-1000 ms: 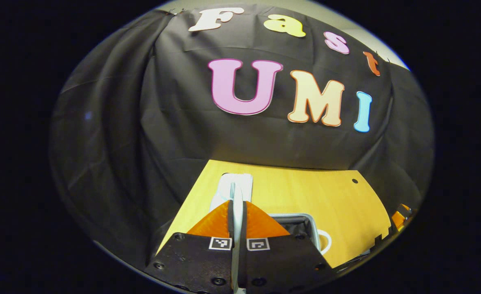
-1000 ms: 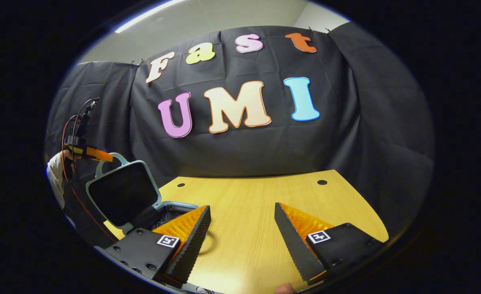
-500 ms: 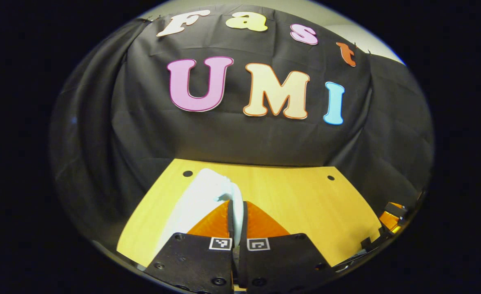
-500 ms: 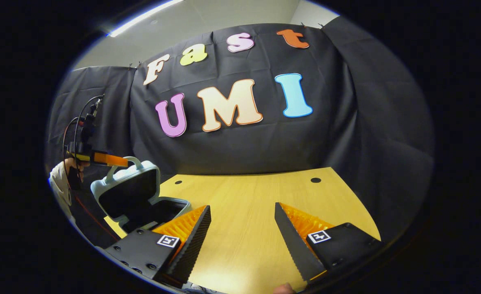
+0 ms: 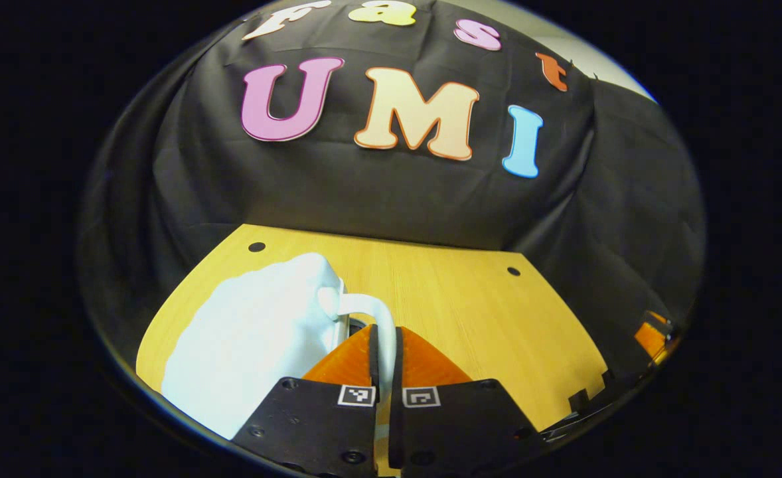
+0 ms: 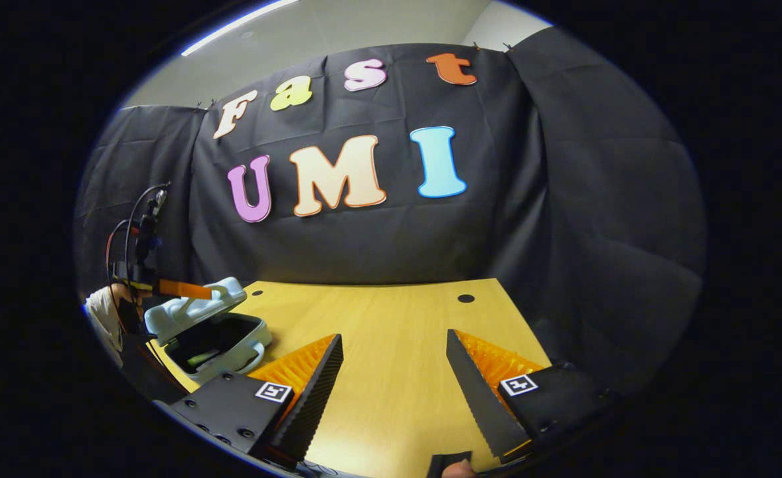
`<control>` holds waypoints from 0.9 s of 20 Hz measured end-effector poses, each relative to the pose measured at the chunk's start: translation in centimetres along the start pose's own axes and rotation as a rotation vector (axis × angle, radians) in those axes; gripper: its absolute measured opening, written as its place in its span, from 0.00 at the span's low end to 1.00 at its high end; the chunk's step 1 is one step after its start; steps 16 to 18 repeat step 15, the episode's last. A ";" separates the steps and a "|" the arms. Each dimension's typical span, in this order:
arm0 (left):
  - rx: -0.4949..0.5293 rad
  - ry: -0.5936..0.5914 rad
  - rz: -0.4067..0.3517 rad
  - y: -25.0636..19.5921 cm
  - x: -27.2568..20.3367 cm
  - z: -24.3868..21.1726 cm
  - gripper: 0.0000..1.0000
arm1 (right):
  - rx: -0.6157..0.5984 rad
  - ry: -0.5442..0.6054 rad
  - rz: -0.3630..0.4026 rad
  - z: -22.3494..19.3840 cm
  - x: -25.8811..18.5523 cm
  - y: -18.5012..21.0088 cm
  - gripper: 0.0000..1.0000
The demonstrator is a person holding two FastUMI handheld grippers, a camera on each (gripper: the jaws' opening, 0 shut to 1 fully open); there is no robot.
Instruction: First open the suitcase, pack the skin care products into it, and then close the suitcase.
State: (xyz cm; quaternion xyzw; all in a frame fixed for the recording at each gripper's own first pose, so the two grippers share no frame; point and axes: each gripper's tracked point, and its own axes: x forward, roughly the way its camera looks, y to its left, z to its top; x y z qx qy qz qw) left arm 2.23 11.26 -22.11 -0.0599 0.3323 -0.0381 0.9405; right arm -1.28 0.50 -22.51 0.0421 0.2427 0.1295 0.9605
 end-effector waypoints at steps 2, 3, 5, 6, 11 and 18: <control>0.045 -0.026 0.033 -1.1 -0.3 0.3 0.06 | 0.003 -0.017 -0.001 0.9 -0.1 -1.2 0.98; 0.064 -0.064 0.037 -2.1 -0.5 0.8 0.13 | -0.003 -0.026 0.000 1.4 -0.1 -1.7 0.98; 0.089 -0.134 0.046 -4.8 -1.6 1.3 0.33 | -0.009 -0.052 0.006 3.1 0.0 -1.8 0.98; 0.120 -0.211 0.045 -6.3 -2.7 3.0 0.50 | -0.009 -0.074 0.016 4.3 -0.1 -1.5 0.98; 0.137 -0.418 0.011 -12.1 -6.6 8.0 0.90 | -0.027 -0.202 0.024 9.6 -0.1 1.2 0.98; 0.154 -0.503 0.021 -12.8 -8.5 11.7 0.96 | -0.037 -0.345 -0.021 14.6 -1.6 3.8 0.98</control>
